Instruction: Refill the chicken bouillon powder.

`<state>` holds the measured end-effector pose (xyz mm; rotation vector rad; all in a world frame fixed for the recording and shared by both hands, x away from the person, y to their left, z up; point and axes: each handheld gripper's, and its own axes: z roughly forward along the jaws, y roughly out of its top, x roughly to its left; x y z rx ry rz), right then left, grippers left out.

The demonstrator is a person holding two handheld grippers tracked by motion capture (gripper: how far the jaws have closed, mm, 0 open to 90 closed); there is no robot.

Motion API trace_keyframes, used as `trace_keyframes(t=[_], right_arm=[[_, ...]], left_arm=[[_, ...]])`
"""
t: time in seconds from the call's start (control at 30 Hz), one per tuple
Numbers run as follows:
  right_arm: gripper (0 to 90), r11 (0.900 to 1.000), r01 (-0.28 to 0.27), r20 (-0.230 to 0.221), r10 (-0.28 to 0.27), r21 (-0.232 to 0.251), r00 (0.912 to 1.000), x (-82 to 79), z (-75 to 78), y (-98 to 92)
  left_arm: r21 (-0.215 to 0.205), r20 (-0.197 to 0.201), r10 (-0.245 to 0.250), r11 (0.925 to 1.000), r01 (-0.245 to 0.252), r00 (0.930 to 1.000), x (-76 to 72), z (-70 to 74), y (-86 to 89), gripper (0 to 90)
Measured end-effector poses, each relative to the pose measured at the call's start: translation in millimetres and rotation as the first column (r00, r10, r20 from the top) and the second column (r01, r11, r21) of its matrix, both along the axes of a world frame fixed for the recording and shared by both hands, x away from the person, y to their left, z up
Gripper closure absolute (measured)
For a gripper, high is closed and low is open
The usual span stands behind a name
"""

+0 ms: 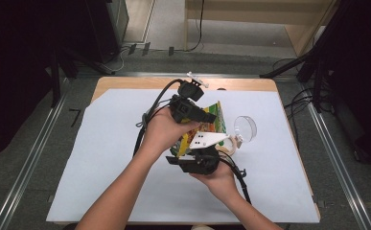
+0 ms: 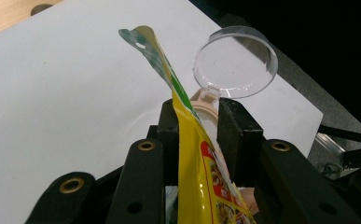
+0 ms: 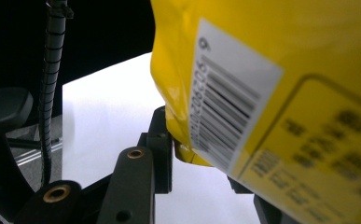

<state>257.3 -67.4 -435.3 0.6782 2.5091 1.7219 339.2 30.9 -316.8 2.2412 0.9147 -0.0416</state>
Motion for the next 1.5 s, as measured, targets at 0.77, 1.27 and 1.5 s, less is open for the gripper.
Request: trace_keyframes(t=[0.77, 1.27, 1.5], right_arm=[[68.7, 1.0, 0.001, 0.0, -0.001, -0.004, 1.0, 0.6, -0.4, -0.7], [68.8, 1.0, 0.002, -0.004, -0.002, 0.0, 1.0, 0.5, 0.9, -1.9], [68.8, 1.0, 0.004, 0.0, -0.004, -0.003, 1.0, 0.2, 1.5, -2.4]], left_arm=[[-0.014, -0.011, 0.002, 0.9999, -0.002, 0.9999, 1.8, -1.1, 0.3, 71.6], [-0.012, -0.011, 0.0, 0.9999, 0.0, 0.9999, 2.4, -0.5, -1.2, 71.7], [-0.018, -0.012, 0.001, 0.9998, -0.001, 0.9999, 2.3, -0.2, -1.5, 71.5]])
